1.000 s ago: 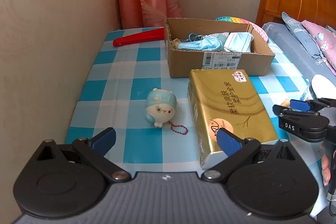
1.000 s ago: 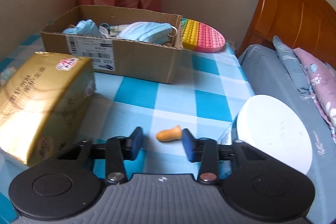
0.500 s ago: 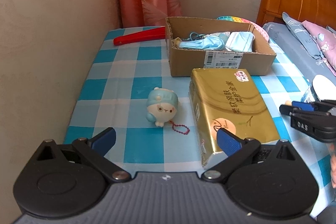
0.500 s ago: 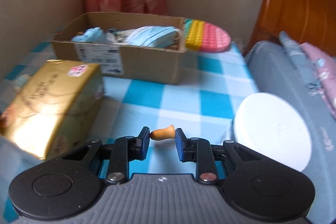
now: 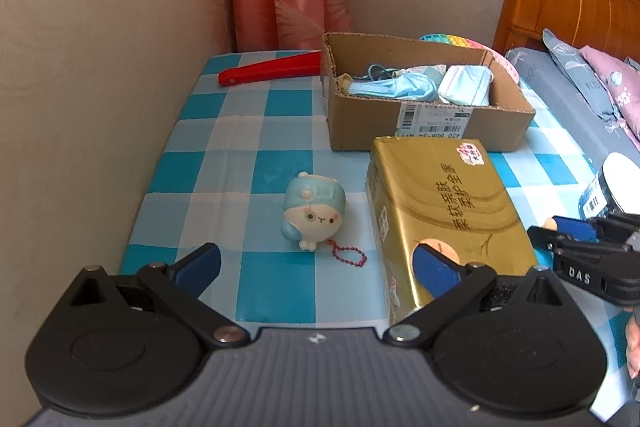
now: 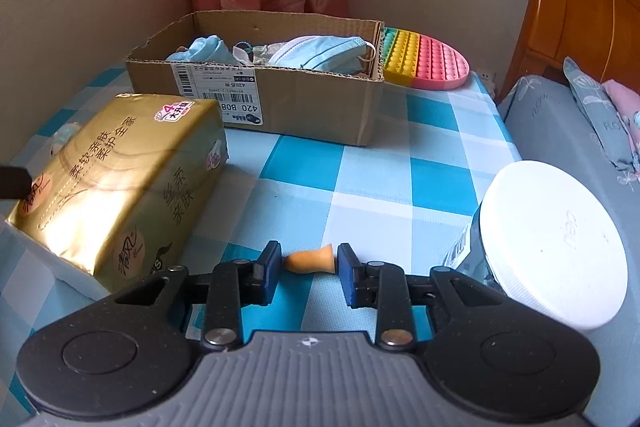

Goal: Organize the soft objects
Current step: 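Lower the left gripper onto the light blue plush toy and grasp it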

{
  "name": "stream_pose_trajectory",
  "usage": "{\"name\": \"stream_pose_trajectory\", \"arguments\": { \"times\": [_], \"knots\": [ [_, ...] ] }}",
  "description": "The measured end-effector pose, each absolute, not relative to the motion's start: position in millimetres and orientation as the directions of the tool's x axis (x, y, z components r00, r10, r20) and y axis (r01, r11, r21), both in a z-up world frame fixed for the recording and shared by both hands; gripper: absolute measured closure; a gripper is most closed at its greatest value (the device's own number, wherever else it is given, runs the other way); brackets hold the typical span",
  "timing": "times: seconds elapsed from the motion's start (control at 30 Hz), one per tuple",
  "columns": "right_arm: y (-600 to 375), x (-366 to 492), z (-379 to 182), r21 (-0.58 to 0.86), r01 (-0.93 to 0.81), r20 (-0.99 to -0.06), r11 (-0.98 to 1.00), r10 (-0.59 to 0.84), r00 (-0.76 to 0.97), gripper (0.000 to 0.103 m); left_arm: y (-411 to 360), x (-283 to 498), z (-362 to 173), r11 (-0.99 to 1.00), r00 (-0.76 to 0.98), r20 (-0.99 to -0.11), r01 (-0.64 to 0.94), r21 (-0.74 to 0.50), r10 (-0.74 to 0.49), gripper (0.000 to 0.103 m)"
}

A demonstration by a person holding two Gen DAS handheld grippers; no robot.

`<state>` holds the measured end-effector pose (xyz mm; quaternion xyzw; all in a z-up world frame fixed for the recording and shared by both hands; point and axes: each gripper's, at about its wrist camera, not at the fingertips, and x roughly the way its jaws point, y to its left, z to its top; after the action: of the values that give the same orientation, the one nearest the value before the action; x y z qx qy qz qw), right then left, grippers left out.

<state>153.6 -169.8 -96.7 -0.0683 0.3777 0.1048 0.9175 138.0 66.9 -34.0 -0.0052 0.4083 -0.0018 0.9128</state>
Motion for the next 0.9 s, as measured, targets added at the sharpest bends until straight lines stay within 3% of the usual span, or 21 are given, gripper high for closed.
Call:
{"name": "stream_pose_trajectory", "arguments": {
  "times": [0.33, 0.47, 0.6, 0.8, 0.9],
  "knots": [
    [-171, 146, -99, -0.046, -0.256, -0.683, 0.966, 0.156, 0.713, 0.068, 89, 149, -34, 0.998, 0.713, -0.701, -0.062, -0.03, 0.023, 0.004],
    [-172, 146, -99, -0.046, -0.258, -0.683, 0.965, 0.158, 0.713, 0.068, 96, 161, -44, 0.996, 0.715, -0.699, -0.053, -0.071, -0.012, 0.011],
    [-172, 146, -99, -0.044, -0.261, -0.683, 0.964, 0.162, 0.713, 0.068, 99, 176, -57, 0.994, 0.7, -0.714, -0.057, -0.094, -0.027, 0.025],
    [-172, 145, -99, -0.046, -0.266, -0.684, 0.963, 0.164, 0.711, 0.068, 101, 188, -68, 0.984, 0.7, -0.708, -0.037, -0.172, -0.097, 0.029],
    [-172, 145, -99, -0.046, -0.267, -0.684, 0.963, 0.164, 0.71, 0.068, 99, 191, -69, 0.982, 0.703, -0.701, -0.02, -0.186, -0.118, 0.039]
  ]
}}
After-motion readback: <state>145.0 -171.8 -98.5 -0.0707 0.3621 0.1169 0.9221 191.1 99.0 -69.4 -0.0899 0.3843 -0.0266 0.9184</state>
